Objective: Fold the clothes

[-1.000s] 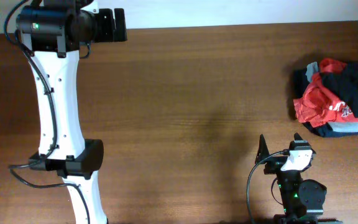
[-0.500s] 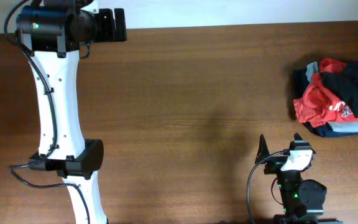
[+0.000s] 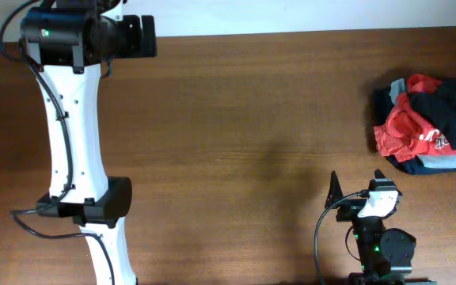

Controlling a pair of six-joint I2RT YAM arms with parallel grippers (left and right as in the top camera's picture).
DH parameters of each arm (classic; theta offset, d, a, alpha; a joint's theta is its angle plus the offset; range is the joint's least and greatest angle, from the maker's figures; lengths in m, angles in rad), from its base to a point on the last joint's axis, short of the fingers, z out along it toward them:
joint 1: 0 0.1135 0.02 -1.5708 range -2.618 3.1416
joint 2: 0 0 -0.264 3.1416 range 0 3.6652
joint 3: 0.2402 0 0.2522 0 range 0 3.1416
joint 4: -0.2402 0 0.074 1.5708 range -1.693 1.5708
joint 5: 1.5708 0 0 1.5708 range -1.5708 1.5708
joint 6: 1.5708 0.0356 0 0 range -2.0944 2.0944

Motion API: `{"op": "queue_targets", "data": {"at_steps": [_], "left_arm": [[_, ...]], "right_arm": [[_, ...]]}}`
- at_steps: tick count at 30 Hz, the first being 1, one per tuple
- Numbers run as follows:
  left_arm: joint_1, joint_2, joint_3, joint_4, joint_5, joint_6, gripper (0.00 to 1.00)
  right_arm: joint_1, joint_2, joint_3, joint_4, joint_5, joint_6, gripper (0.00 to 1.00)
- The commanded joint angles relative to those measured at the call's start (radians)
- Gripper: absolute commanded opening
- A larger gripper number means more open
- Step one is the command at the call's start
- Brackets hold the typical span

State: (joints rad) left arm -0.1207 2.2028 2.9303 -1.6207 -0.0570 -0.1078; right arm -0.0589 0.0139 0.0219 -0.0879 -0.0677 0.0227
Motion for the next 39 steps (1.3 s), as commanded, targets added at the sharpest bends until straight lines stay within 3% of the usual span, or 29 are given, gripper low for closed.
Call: {"op": "queue_targets", "data": {"at_steps": [1, 8, 18, 22, 30, 39], "left_arm": [[0.009, -0.071, 0.064, -0.014, -0.083, 0.012, 0.99], [0.014, -0.165, 0.203, -0.019, -0.098, 0.013, 0.99], [0.013, -0.203, 0.206, -0.017, -0.098, 0.023, 0.99], [0.000, -0.226, 0.180, 0.066, -0.097, 0.023, 0.99], [-0.008, -0.440, -0.200, 0.425, -0.063, 0.023, 0.99], [-0.008, -0.783, -0.966, 0.900, -0.063, 0.023, 0.99]], "right_arm": [[-0.007, -0.010, -0.011, 0.003, 0.017, 0.005, 0.99], [-0.007, -0.010, -0.011, 0.003, 0.017, 0.005, 0.99], [-0.007, -0.010, -0.011, 0.003, 0.017, 0.005, 0.99], [-0.007, -0.011, -0.011, 0.003, 0.017, 0.005, 0.99], [-0.007, -0.010, -0.011, 0.003, 0.017, 0.005, 0.99], [-0.007, -0.010, -0.011, 0.003, 0.017, 0.005, 0.99]]}}
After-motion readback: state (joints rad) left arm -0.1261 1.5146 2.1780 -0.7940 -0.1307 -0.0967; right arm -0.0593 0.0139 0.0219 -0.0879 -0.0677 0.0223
